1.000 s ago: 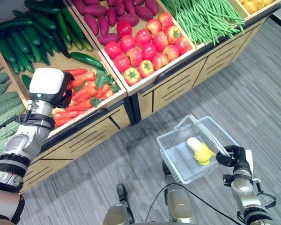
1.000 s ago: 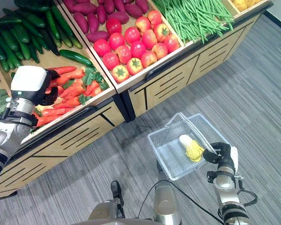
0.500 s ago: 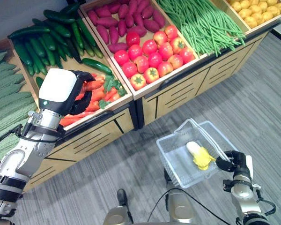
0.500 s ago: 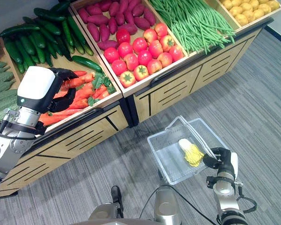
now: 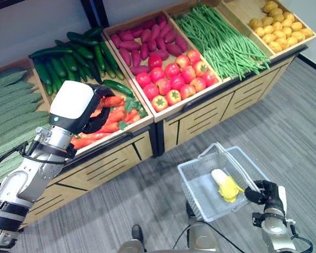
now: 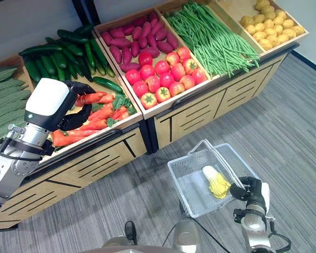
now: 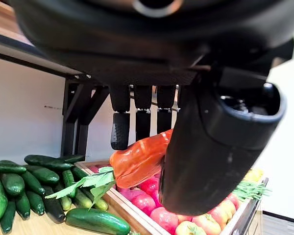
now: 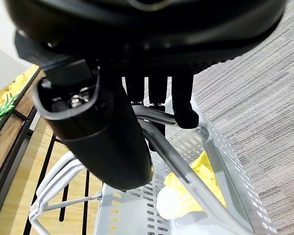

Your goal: Get the vegetables into the basket

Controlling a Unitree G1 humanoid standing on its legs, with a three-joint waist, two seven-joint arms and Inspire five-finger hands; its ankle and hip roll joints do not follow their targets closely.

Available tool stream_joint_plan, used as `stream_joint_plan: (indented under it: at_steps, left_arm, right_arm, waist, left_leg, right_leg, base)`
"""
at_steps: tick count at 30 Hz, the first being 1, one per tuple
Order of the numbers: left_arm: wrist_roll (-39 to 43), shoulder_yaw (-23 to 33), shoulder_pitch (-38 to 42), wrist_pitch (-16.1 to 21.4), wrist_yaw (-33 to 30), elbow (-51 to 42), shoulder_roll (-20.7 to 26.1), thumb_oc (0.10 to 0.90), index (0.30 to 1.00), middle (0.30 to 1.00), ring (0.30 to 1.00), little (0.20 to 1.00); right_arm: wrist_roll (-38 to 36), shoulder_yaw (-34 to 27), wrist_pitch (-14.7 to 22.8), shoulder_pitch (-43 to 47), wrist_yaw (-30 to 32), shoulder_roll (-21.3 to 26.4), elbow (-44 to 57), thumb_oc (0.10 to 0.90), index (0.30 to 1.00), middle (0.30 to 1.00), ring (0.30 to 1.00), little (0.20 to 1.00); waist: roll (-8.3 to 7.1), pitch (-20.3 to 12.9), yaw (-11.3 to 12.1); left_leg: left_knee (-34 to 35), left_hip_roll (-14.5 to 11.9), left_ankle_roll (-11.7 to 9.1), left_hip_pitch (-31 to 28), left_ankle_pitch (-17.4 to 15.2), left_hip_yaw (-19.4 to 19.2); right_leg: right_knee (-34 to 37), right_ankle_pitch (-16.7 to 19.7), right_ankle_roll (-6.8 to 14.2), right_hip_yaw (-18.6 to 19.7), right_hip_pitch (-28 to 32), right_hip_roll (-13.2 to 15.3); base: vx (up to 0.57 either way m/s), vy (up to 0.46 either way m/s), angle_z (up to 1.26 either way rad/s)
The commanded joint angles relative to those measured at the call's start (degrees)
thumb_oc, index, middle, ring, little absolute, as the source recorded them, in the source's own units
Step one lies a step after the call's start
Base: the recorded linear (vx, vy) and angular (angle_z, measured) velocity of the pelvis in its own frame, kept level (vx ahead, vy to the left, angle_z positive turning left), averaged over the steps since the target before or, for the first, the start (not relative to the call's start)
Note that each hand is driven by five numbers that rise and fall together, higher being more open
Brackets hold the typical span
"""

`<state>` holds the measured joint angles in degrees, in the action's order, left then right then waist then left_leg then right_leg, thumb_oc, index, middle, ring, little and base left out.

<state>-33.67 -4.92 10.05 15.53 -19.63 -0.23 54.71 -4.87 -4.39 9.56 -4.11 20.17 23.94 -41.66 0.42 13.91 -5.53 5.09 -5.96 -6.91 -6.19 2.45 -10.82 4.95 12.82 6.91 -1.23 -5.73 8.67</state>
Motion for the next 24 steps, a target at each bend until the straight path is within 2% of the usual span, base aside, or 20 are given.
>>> stream_joint_plan:
  at_steps: [1, 3, 4, 5, 7, 8, 9, 10, 11, 12, 14, 15, 17, 24]
  left_arm:
    - [2.7, 4.0, 4.0, 0.9, -2.4, -2.9, 3.5, 0.4, 0.3, 0.3, 0.3, 0.3]
    - [2.8, 3.1, 4.5, 1.2, -1.9, -3.1, 3.5, 0.4, 0.3, 0.3, 0.3, 0.3]
    - [2.8, 2.4, 5.3, 1.3, -1.7, -3.2, 3.2, 0.4, 0.3, 0.3, 0.3, 0.3]
    - [3.0, 1.5, 6.8, 1.1, -2.3, -2.7, 2.6, 0.4, 0.3, 0.3, 0.3, 0.3]
    - [2.9, 2.3, 6.9, 0.9, -3.4, -2.7, 3.1, 0.4, 0.3, 0.3, 0.3, 0.3]
    - [3.2, 3.2, 6.3, 0.8, -3.6, -2.9, 3.1, 0.4, 0.3, 0.3, 0.3, 0.3]
    - [3.3, 3.7, 5.8, 0.9, -3.6, -3.5, 2.9, 0.4, 0.3, 0.3, 0.3, 0.3]
    - [3.3, 3.9, 5.6, 0.8, -3.5, -3.6, 2.9, 0.4, 0.3, 0.3, 0.3, 0.3]
    - [3.4, 5.7, 3.7, 0.8, -3.5, -4.4, 2.8, 0.4, 0.3, 0.3, 0.3, 0.3]
    - [3.3, 7.0, 2.2, 0.7, -3.2, -5.5, 2.8, 0.4, 0.3, 0.3, 0.3, 0.3]
    - [3.5, 8.8, 0.1, 0.9, -3.1, -6.3, 3.0, 0.4, 0.3, 0.3, 0.3, 0.3]
    - [3.6, 10.6, -1.9, 1.0, -3.1, -6.7, 3.1, 0.4, 0.3, 0.3, 0.3, 0.3]
    - [3.5, 11.3, -3.1, 1.1, -3.0, -6.7, 2.9, 0.4, 0.3, 0.3, 0.3, 0.3]
    - [3.9, 9.9, -3.5, 1.9, -1.6, -7.9, 0.5, 0.4, 0.3, 0.3, 0.3, 0.3]
  right_arm:
    - [-1.2, -5.2, 5.4, 3.2, 2.6, 2.8, 6.2, 0.4, 0.3, 0.3, 0.3, 0.3]
    - [-1.0, -5.4, 5.3, 2.3, 2.2, 2.5, 6.4, 0.4, 0.3, 0.3, 0.3, 0.3]
    - [-0.7, -5.4, 5.1, 1.7, 2.3, 2.2, 6.5, 0.4, 0.3, 0.3, 0.3, 0.3]
    - [-0.2, -5.4, 5.0, 1.9, 2.8, 1.9, 7.2, 0.4, 0.3, 0.3, 0.3, 0.3]
    - [-0.3, -4.4, 5.0, 3.0, 3.2, 1.5, 6.9, 0.4, 0.3, 0.3, 0.3, 0.3]
    - [-0.2, -3.9, 5.1, 3.2, 3.0, 1.4, 7.0, 0.4, 0.3, 0.3, 0.3, 0.3]
    - [-0.2, -3.7, 5.2, 3.3, 3.1, 1.3, 6.7, 0.4, 0.3, 0.3, 0.3, 0.3]
    - [-0.2, -3.6, 5.2, 3.4, 3.1, 1.3, 6.6, 0.4, 0.3, 0.3, 0.3, 0.3]
    - [0.0, -3.5, 5.2, 3.5, 3.1, 1.2, 6.4, 0.4, 0.3, 0.3, 0.3, 0.3]
    - [0.2, -3.4, 5.1, 3.6, 3.1, 1.3, 6.6, 0.4, 0.3, 0.3, 0.3, 0.3]
    - [0.3, -3.2, 5.0, 4.2, 3.4, 1.1, 6.2, 0.4, 0.3, 0.3, 0.3, 0.3]
    - [0.5, -3.3, 4.9, 4.1, 3.3, 0.9, 6.8, 0.4, 0.3, 0.3, 0.3, 0.3]
    - [0.8, -3.5, 4.7, 3.8, 3.5, 0.9, 7.0, 0.4, 0.3, 0.3, 0.3, 0.3]
    - [0.5, -5.2, 4.6, 1.8, 3.8, 1.7, 7.8, 0.4, 0.3, 0.3, 0.3, 0.3]
  waist:
    - [-2.71, -3.7, -1.1]
    - [-3.29, -3.8, -1.6]
    - [-3.62, -4.0, -1.9]
    - [-3.96, -3.8, -2.4]
    - [-4.11, -3.4, -1.5]
    - [-3.71, -3.2, -0.7]
    - [-3.48, -3.3, -0.1]
    - [-3.53, -3.4, -0.1]
    - [-2.98, -3.7, 0.9]
    - [-2.76, -4.1, 1.4]
    - [-2.6, -4.8, 2.3]
    - [-3.23, -5.5, 3.1]
    - [-3.08, -5.6, 3.3]
    - [-2.0, -5.8, 1.2]
  left_leg:
    - [-6.2, 0.7, 1.8, 0.9, -7.3, 1.3]
    - [-5.7, 1.5, 2.5, 0.6, -7.5, 0.6]
    - [-5.3, 2.0, 2.6, 0.6, -7.3, 0.3]
    - [-5.6, 2.7, 3.3, 1.6, -7.5, -1.0]
    - [-8.2, 2.4, 4.3, 3.7, -7.9, -3.7]
    - [-8.9, 1.7, 5.0, 4.4, -7.8, -5.4]
    - [-8.8, 1.4, 5.2, 4.8, -7.4, -6.2]
    - [-8.7, 1.4, 5.2, 4.9, -7.1, -6.3]
    - [-8.2, 1.0, 5.5, 5.0, -6.7, -7.8]
    - [-7.7, 0.9, 5.5, 4.9, -6.4, -8.5]
    - [-6.8, 0.8, 5.5, 4.8, -5.9, -9.6]
    - [-6.4, 1.0, 5.0, 4.3, -5.5, -11.2]
    - [-6.7, 0.8, 4.6, 3.9, -5.3, -11.9]
    - [-4.9, -0.6, 2.4, 2.2, -3.0, -12.9]
  right_leg:
    - [-4.2, -7.5, 7.2, -0.4, 3.3, 6.6]
    - [-5.0, -5.6, 8.1, 0.5, 2.2, 7.1]
    - [-4.7, -3.5, 8.1, 1.1, 1.8, 7.3]
    - [-3.2, 0.8, 8.1, 1.5, -0.4, 7.7]
    - [-4.6, -1.8, 8.1, -0.7, -1.6, 7.8]
    - [-8.7, -5.9, 7.1, -3.7, -0.7, 7.2]
    - [-11.0, -7.7, 6.5, -5.1, -0.1, 6.9]
    - [-11.2, -7.7, 6.4, -4.9, -0.5, 6.8]
    - [-14.8, -10.3, 5.7, -7.4, 1.5, 6.4]
    - [-16.3, -11.3, 5.3, -8.1, 2.0, 6.3]
    - [-17.7, -12.3, 5.1, -9.6, 3.4, 6.1]
    - [-13.1, -11.6, 5.3, -12.1, 6.1, 5.8]
    - [-12.0, -12.0, 5.3, -13.6, 6.1, 5.4]
    - [-5.9, -13.3, 4.5, -14.0, 8.9, 3.0]
  base:
    - [-0.05, 0.115, -0.08]
    - [-0.08, 0.136, -0.11]
    - [-0.19, 0.16, -0.11]
    - [-0.29, 0.178, -0.5]
    - [-0.29, 0.154, -1.17]
    - [-0.2, 0.098, -1.26]
    - [-0.17, 0.061, -1.04]
    - [-0.14, 0.04, -0.99]
    - [-0.1, 0.031, -0.7]
    - [-0.1, 0.039, -0.71]
    - [-0.03, -0.033, -0.65]
    - [0.01, -0.093, -0.52]
    - [0.05, -0.117, -0.49]
    - [0.04, -0.141, -0.17]
